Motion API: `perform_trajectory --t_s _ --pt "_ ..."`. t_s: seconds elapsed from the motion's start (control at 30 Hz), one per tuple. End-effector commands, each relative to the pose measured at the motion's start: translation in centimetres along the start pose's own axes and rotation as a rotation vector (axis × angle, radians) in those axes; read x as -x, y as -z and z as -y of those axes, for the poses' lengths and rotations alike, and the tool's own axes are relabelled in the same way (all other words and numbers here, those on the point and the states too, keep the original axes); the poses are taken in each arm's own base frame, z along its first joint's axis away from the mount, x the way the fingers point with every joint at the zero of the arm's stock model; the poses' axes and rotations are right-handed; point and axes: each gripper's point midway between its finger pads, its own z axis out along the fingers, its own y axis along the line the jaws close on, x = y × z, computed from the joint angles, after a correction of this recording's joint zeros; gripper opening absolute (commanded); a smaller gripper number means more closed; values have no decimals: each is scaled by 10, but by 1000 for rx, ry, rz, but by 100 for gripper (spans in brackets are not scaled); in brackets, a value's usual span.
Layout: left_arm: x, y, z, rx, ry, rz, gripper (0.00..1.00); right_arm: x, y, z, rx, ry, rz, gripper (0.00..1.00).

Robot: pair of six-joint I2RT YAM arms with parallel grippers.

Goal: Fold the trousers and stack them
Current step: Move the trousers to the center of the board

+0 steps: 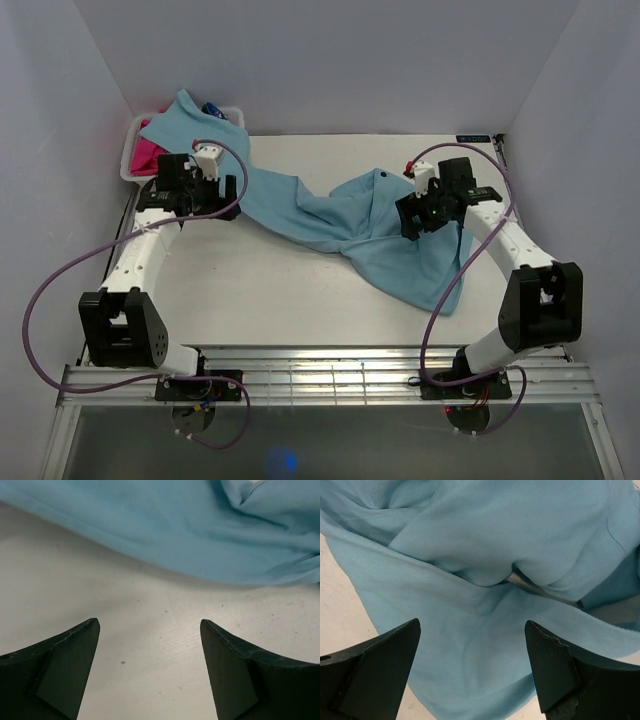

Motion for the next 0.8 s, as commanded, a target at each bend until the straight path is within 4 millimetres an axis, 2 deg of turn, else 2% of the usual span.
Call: perform_trajectory --t_s 0.0,0.1,0.2,0.23,0.33,0.37,0.5,0.6,0.77 --pt "-3 10 -4 83 112 81 93 33 -5 8 -64 70 64 90" --pt "-3 3 -2 88 228 149 95 40 -10 7 -54 71 61 90" --pt "9 -4 -4 89 311 233 95 39 -12 6 -60 84 59 90" --pt "5 -12 -9 106 340 228 95 41 -13 7 -65 91 64 90" --pt "10 -25 -19 139 428 265 97 34 -19 12 -87 109 42 90" --pt "4 -36 -23 145 458 249 97 29 -21 15 -101 115 29 90" --pt "15 -57 -26 110 540 309 97 3 -33 35 -186 151 -83 90" --pt "19 -68 -33 125 579 343 97 -9 -28 47 -249 169 -127 90" --pt "15 -83 -41 148 624 332 88 -31 -16 59 -282 147 -162 90"
